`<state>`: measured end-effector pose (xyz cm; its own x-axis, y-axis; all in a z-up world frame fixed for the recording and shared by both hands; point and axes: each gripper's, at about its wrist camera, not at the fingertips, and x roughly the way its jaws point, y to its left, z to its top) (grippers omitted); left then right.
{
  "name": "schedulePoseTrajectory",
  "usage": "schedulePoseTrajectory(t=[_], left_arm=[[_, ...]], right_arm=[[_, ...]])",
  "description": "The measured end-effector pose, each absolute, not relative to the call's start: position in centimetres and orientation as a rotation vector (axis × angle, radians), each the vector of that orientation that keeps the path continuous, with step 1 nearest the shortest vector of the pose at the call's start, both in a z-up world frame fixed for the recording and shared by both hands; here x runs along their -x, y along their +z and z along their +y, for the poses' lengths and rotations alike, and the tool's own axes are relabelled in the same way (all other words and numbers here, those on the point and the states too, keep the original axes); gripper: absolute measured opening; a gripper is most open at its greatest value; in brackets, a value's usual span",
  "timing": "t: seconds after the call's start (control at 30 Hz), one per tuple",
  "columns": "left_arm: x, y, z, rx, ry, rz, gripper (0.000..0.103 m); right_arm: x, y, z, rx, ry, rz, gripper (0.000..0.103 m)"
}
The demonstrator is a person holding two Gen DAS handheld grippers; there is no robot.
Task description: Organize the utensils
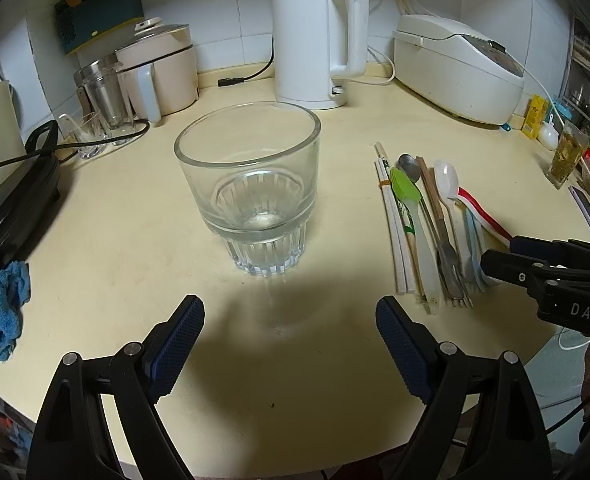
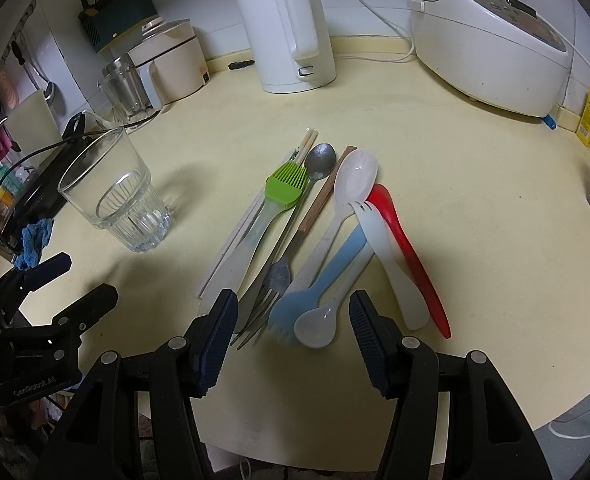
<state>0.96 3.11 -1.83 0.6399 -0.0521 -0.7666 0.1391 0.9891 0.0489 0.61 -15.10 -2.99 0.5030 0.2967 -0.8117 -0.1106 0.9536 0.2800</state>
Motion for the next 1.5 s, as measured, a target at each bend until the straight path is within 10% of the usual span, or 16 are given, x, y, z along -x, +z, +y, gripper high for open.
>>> schedulePoseTrajectory(t=[1.5], left_arm=[[-10.3,-5.9,8.6,0.204,-0.606,0.881,0.084]], right_arm=[[-1.5,-3.7,-18.1,-0.274,0.186,1.032,0.058]])
